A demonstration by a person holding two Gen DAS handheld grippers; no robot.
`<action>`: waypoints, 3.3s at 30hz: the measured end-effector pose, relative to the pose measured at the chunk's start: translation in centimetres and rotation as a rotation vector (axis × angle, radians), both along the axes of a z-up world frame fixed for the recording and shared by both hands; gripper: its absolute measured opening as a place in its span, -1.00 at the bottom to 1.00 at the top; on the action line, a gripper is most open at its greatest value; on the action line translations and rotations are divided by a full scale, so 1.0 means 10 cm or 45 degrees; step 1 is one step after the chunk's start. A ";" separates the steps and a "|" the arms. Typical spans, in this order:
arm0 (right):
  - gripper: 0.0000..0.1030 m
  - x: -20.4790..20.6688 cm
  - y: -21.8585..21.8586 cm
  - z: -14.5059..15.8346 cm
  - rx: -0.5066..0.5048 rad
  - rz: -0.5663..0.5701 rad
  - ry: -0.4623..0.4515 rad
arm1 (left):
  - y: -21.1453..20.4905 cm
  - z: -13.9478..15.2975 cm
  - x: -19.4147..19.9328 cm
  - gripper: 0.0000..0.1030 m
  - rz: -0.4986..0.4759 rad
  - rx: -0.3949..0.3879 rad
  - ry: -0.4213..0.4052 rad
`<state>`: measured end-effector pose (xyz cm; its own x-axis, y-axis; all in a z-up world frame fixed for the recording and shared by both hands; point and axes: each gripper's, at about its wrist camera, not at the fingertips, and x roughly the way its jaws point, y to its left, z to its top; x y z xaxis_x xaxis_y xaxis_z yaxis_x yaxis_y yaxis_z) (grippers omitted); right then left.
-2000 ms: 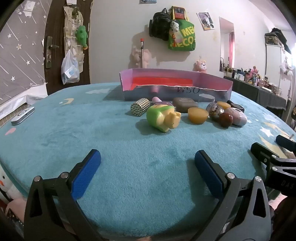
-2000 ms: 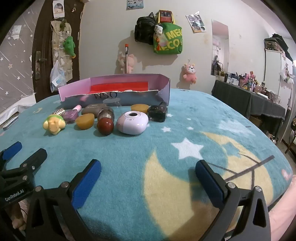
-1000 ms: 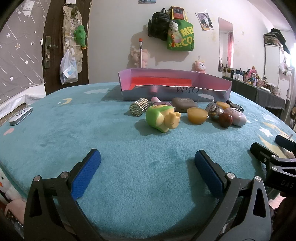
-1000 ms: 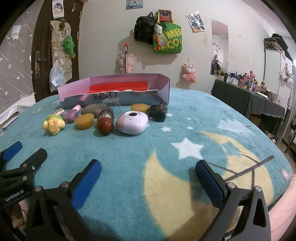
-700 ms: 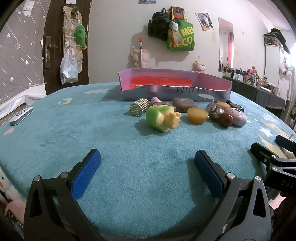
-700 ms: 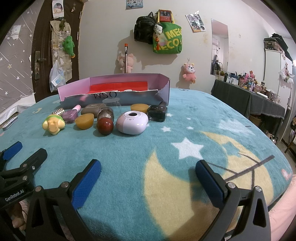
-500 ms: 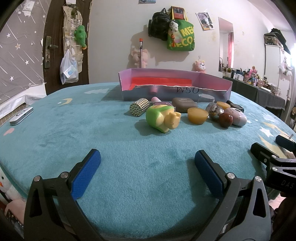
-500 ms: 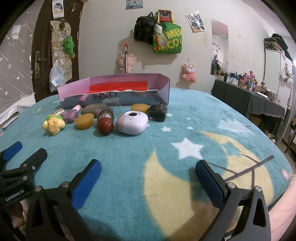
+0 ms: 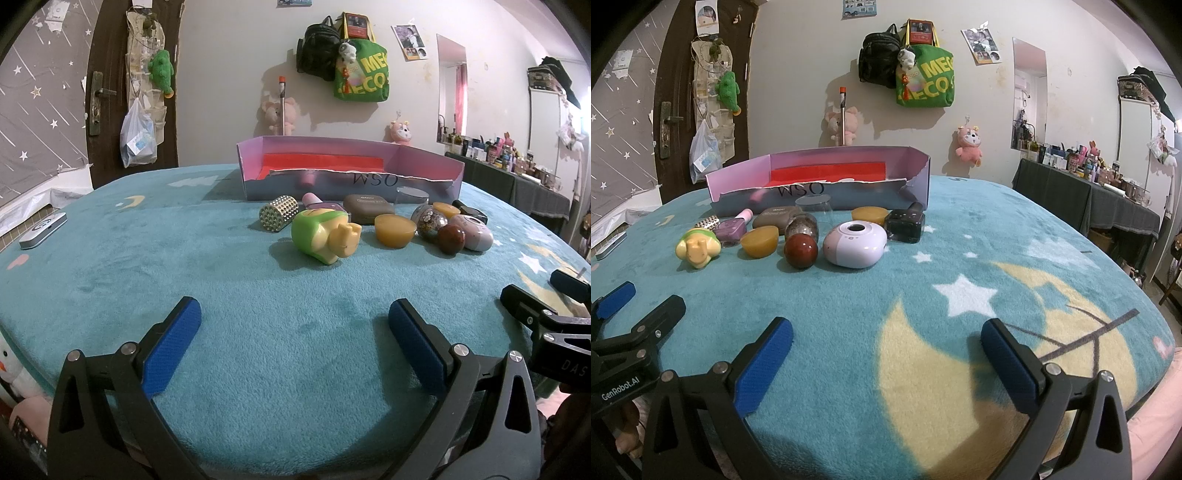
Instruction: Organize rigid objects
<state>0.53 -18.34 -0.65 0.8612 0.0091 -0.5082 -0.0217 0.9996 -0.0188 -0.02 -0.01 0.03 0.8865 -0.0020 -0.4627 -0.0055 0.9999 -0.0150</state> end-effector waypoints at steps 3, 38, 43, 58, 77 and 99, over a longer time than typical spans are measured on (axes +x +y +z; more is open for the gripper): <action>1.00 0.00 0.00 0.00 0.000 0.000 0.000 | 0.00 0.00 0.00 1.00 0.000 0.000 0.000; 1.00 -0.01 0.00 -0.01 0.001 -0.001 -0.002 | 0.00 0.00 0.00 1.00 -0.001 -0.001 0.001; 1.00 -0.01 -0.01 -0.01 0.003 -0.001 0.011 | -0.08 -0.02 0.02 1.00 -0.008 -0.005 0.017; 1.00 0.16 -0.06 0.14 0.045 0.003 0.056 | 0.06 0.21 0.20 1.00 -0.032 -0.024 0.049; 1.00 0.92 -0.13 0.47 0.056 0.017 0.219 | 0.06 0.44 0.82 0.98 -0.097 -0.053 0.254; 0.06 1.19 -0.05 0.28 0.124 0.199 0.442 | -0.07 0.33 1.11 -0.08 -0.243 -0.071 0.459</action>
